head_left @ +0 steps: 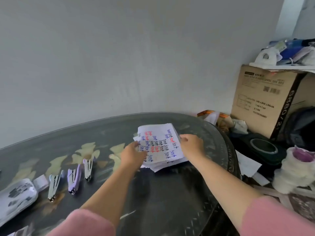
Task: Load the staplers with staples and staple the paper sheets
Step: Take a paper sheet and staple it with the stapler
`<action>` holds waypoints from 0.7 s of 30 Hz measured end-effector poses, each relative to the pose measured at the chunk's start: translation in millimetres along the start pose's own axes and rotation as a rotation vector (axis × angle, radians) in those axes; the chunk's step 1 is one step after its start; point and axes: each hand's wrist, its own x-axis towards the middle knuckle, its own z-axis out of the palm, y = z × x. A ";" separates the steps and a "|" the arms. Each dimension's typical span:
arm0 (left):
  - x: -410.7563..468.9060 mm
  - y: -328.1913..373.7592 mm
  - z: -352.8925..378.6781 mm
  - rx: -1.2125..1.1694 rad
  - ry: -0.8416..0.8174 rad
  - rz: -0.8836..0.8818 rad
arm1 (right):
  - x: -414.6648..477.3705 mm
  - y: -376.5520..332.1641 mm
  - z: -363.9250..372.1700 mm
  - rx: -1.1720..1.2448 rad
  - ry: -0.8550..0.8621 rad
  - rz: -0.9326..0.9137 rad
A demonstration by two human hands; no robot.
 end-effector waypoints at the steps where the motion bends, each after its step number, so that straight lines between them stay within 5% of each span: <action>1: 5.6 -2.4 1.8 -0.006 0.014 -0.015 | 5.6 6.2 1.8 -0.075 -0.003 -0.014; 7: 13.8 -16.5 15.6 -0.061 0.178 -0.106 | 13.0 26.6 11.0 -0.374 -0.194 -0.131; 14: 10.3 -16.7 24.6 0.033 0.172 -0.054 | 9.3 28.8 21.5 -0.586 -0.075 -0.384; 21: 10.2 -19.9 23.0 0.047 0.137 -0.011 | 9.0 33.4 23.9 -0.600 0.026 -0.446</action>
